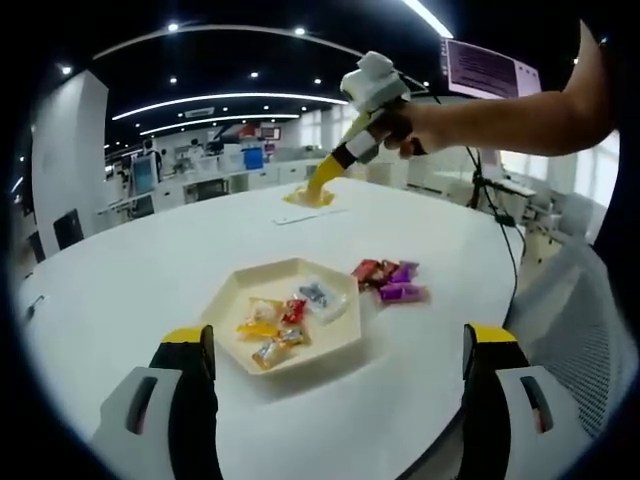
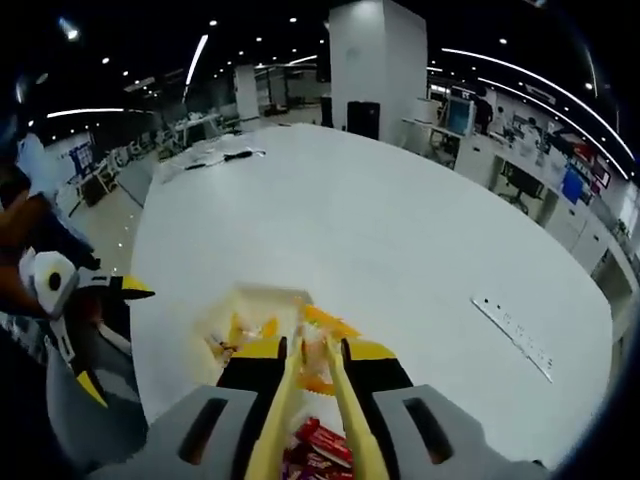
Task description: Place the target food into the container with the food tongs after gripping and lifting it, then release it inside without dropping or visibly crushing the food.
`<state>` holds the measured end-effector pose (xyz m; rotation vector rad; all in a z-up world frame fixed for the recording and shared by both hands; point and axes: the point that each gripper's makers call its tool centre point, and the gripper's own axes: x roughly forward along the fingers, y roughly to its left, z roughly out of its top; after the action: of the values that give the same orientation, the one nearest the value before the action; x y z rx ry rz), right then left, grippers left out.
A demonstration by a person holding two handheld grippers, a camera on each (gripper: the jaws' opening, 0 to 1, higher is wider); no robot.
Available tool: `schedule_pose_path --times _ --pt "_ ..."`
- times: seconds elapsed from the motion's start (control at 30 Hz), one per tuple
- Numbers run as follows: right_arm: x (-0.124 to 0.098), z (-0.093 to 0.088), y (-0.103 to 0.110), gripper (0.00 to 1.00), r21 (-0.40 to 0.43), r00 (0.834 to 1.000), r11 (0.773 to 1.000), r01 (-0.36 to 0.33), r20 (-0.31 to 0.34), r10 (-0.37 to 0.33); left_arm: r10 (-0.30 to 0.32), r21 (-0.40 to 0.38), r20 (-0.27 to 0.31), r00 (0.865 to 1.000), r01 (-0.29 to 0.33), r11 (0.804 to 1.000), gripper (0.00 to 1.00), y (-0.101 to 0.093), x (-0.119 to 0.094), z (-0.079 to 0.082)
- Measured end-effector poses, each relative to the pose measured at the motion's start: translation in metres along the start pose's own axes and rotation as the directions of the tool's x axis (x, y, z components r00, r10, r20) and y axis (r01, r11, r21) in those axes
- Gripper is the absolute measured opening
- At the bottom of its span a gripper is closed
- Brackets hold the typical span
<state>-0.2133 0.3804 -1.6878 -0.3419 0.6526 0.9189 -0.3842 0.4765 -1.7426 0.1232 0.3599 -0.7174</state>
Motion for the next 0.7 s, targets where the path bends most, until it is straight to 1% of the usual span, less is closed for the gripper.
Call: schedule_pose_path --times 0.4,0.53,0.7 --pt "0.014 0.034 0.039 0.21 -0.048 0.997 0.997 -0.065 0.031 0.067 0.004 0.004 0.003 1.0 -0.004 1.0 0.99 0.001 0.0 0.001" --pt "0.017 0.04 0.046 0.21 -0.054 0.996 0.996 -0.075 0.039 0.077 0.004 0.004 0.004 1.0 -0.004 1.0 0.99 0.001 -0.001 0.001" --pt "0.02 0.042 0.05 0.23 -0.064 0.995 0.994 -0.088 0.042 0.09 0.005 0.005 0.005 1.0 -0.005 1.0 0.99 0.001 -0.001 0.001"
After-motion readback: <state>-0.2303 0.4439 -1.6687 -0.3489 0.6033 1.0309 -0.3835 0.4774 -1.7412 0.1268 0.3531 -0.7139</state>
